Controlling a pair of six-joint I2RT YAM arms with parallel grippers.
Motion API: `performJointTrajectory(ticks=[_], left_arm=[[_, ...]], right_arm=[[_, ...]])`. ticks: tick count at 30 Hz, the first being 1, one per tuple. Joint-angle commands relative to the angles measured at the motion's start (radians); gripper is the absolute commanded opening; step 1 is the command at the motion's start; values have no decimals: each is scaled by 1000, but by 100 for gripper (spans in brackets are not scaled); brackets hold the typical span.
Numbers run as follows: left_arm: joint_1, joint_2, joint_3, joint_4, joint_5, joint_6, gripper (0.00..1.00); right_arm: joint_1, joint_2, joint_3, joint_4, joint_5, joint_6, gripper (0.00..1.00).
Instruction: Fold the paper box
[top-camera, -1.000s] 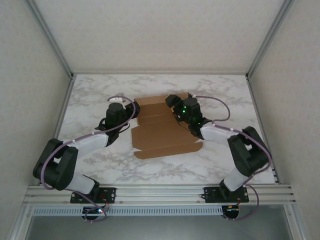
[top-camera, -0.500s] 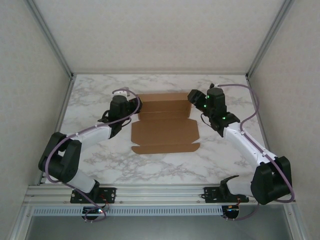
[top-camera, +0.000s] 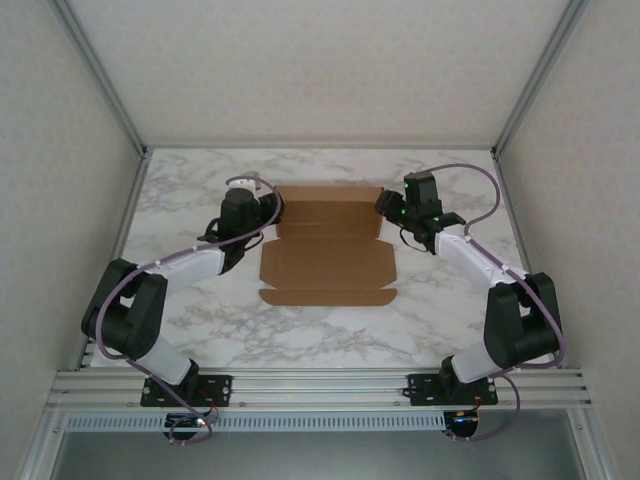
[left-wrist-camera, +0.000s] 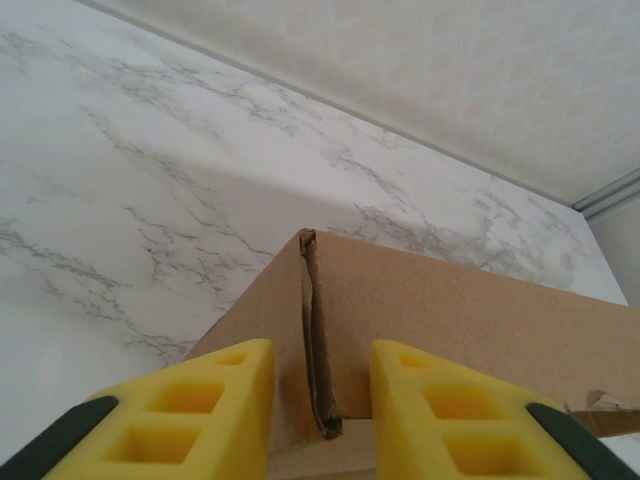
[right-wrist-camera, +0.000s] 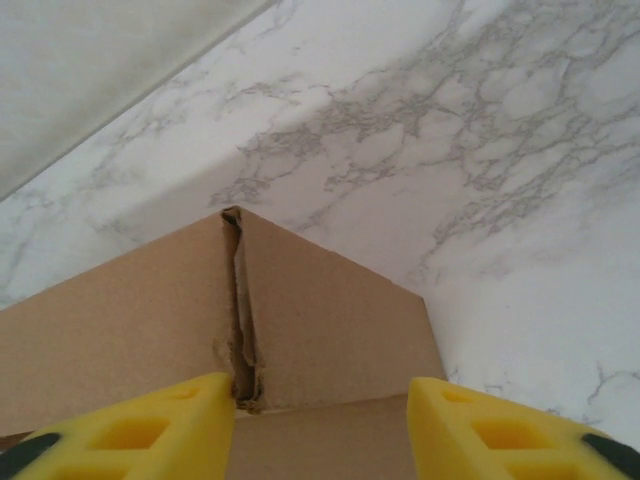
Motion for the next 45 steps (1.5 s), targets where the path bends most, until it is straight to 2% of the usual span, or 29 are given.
performJointTrajectory(ticks=[1,3,5,10,14,16,17,20,23,29,35,45], left_arm=[[15,47,9,-95,4,14,30],[15,51,20,-95,6,16,30],[16,56,45,-130,7,29,32],[29,40,105,-135,2,70,45],[36,26,157,-149,64,113,48],[37,9,165,-163,69,107,49],[37,-9,159,-164,68,95,49],[36,-82,120,-162,63,45,50],[37,-171,75,-171,50,4,50],[36,-309,18,-284,-1,-38,49],[35,-425,-82,-307,23,-70,49],[36,-456,-101,-320,15,-41,49]], right_arm=[[-33,20,3,-15,-12,4,42],[-33,19,16,-9,-91,-30,43],[-26,-14,22,5,-148,-77,49],[-5,-196,10,38,-56,-198,58],[-1,-157,143,-61,-84,-283,63],[4,-106,216,-133,-91,-310,59],[4,-92,239,-157,-116,-338,53],[9,-30,309,-230,-178,-387,25],[10,88,441,-371,-176,-413,11],[10,162,483,-411,-193,-383,10],[10,215,487,-433,-189,-369,10],[10,322,542,-461,-151,-361,10]])
